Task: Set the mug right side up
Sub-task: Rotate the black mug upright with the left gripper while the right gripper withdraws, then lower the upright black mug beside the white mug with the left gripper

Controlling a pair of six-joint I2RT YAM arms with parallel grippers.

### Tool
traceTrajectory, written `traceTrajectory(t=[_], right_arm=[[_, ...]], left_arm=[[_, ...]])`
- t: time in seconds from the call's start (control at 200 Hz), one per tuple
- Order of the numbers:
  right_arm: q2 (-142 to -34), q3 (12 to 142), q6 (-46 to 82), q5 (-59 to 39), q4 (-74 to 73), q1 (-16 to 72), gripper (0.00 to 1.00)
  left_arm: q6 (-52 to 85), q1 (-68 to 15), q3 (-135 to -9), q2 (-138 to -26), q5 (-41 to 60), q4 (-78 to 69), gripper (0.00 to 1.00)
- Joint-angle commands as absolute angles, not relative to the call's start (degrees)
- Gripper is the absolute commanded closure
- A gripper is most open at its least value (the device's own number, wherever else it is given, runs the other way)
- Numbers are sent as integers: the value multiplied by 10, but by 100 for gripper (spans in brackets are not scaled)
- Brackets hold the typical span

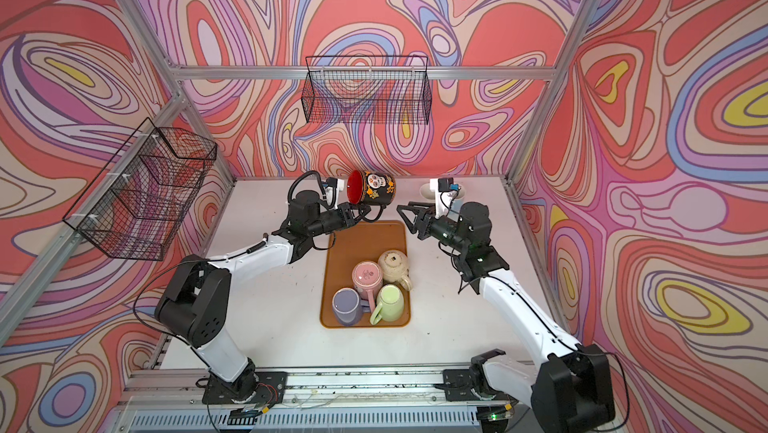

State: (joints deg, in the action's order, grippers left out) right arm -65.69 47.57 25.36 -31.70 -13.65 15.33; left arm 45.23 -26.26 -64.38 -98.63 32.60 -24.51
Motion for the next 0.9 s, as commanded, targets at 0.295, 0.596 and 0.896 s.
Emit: traceTrajectory(t=[0.295,0.596,0.896], right_arm=[[-607,449,211,-211,-43,152,46],[-587,434,215,-154,-26,152,46],[-592,420,226,-157,-47,153,46]], left_arm=[[241,-267,-933,-1088,247,57,100],[154,-293,-1101,-1194,165,204,100],[107,-327,-1230,-1296,111,248,100]])
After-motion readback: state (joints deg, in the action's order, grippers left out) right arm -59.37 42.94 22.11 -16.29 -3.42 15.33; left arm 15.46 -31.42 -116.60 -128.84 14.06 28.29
